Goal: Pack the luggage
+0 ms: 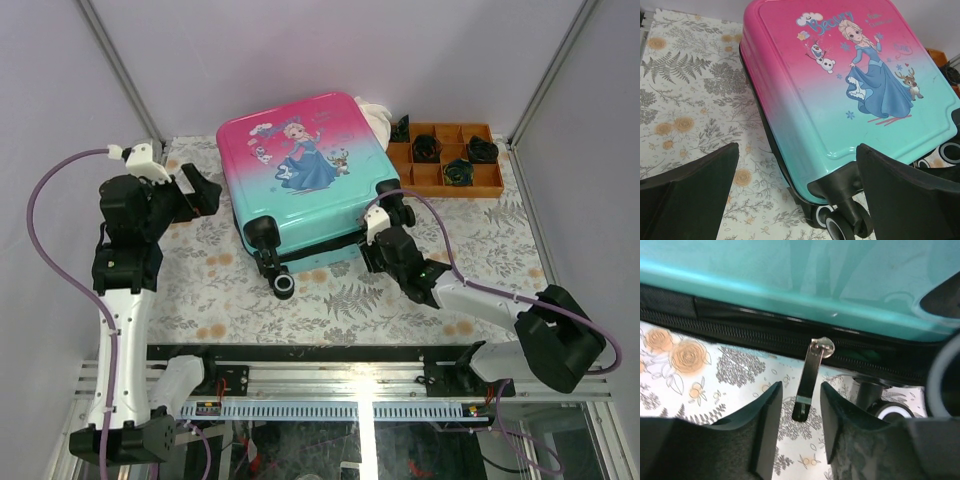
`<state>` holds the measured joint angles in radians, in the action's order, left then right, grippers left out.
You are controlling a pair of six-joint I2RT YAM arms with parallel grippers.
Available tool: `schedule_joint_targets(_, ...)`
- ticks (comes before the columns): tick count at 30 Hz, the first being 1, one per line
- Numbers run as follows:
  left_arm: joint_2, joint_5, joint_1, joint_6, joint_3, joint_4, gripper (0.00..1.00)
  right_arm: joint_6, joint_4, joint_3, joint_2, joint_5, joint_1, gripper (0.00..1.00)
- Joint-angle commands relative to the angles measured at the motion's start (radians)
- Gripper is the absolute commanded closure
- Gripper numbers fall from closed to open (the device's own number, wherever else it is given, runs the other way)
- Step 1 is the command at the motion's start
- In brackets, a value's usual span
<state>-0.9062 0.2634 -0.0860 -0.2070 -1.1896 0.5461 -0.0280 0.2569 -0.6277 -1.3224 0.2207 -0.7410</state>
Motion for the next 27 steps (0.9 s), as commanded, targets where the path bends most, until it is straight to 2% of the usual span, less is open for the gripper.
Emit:
schedule_joint_targets(1, 0.025, 0.015, -0.007, -0.011, 0.034, -0.065, 0.0, 0.016, 0.112, -0.059, -0.006, 0.067, -0.012, 0.66)
schedule_joint_targets(4, 0.019, 0.027, -0.005, 0.008, 0.051, -0.048, 0.0, 0.016, 0.067, -0.059, 0.019, 0.072, -0.013, 0.85)
schedule_joint_targets(7, 0.0, 0.061, -0.005, 0.049, 0.043, -0.031, 0.0, 0.001, -0.021, -0.05, 0.058, 0.065, -0.013, 0.99)
schedule_joint_targets(11, -0.004, 0.205, 0.002, 0.21, 0.044, -0.019, 0.0, -0.031, -0.085, 0.028, 0.152, -0.018, -0.005, 1.0)
schedule_joint_targets(14, -0.004, 0.39, 0.01, 0.404, 0.035, 0.066, 0.0, -0.06, -0.064, 0.086, 0.215, -0.111, 0.024, 1.0)
schedule_joint_targets(17, -0.027, 0.475, 0.054, 0.599, 0.001, 0.198, 0.0, -0.119, -0.068, 0.098, 0.24, -0.208, 0.074, 1.0)
schedule_joint_targets(20, -0.076, 0.41, 0.178, 0.823, -0.047, 0.354, 0.0, -0.212, -0.087, 0.089, 0.233, -0.345, 0.179, 1.0)
schedule_joint_targets(22, -0.093, 0.312, 0.3, 0.842, -0.052, 0.37, 0.0, -0.27, -0.105, 0.08, 0.222, -0.425, 0.232, 1.0)
schedule_joint_targets(25, -0.113, 0.254, 0.379, 0.849, -0.05, 0.355, 0.0, -0.367, -0.115, 0.077, 0.222, -0.531, 0.281, 1.0)
schedule_joint_targets(27, -0.144, 0.168, 0.452, 0.848, -0.059, 0.346, 0.0, -0.419, -0.117, 0.082, 0.231, -0.569, 0.297, 1.0)
